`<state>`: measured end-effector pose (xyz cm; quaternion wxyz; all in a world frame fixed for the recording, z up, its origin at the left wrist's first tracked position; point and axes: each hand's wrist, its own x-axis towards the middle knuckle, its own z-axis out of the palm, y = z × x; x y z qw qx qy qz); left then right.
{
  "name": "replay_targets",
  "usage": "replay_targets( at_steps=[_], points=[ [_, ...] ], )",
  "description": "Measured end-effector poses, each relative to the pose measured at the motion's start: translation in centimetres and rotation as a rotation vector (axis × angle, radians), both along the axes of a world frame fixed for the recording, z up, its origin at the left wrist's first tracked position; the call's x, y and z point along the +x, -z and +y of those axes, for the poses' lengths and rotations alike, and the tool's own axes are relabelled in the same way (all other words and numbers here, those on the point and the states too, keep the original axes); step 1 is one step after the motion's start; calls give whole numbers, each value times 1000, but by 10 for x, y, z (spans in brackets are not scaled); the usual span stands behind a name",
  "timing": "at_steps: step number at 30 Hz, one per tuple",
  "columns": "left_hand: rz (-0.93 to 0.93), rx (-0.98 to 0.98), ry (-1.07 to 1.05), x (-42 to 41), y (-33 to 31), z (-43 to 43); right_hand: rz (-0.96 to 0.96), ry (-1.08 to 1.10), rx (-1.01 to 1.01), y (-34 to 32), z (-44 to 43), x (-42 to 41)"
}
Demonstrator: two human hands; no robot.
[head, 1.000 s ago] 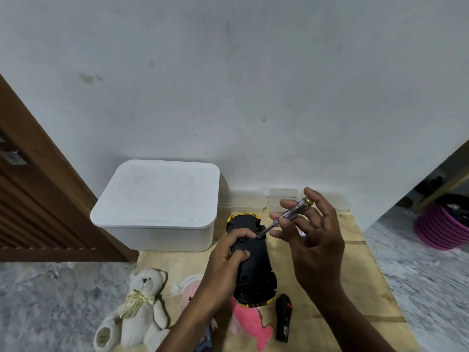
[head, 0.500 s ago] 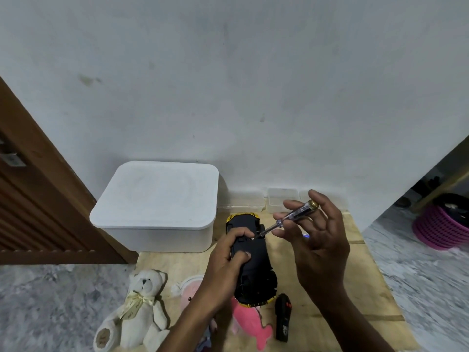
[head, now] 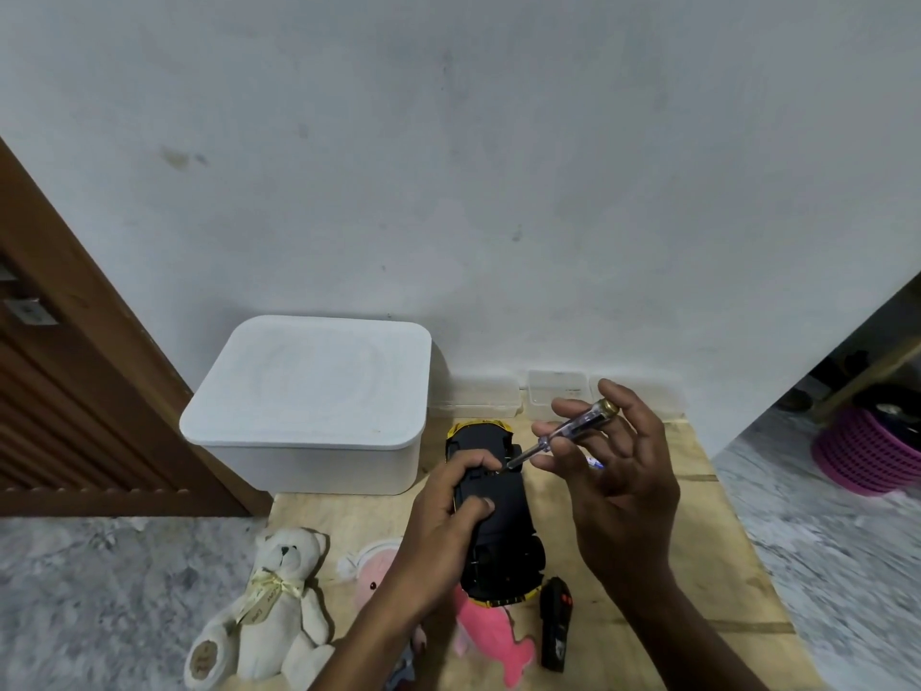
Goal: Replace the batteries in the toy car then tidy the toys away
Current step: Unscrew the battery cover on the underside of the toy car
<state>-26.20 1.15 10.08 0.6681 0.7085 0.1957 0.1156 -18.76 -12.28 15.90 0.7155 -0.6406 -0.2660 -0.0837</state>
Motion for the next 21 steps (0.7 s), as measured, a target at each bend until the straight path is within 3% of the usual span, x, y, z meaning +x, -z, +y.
replay_targets(
  at_steps=[21],
  points=[
    [-40,37,50,-1,0,-5,-191,-51,-139,2,-10,7]
  ],
)
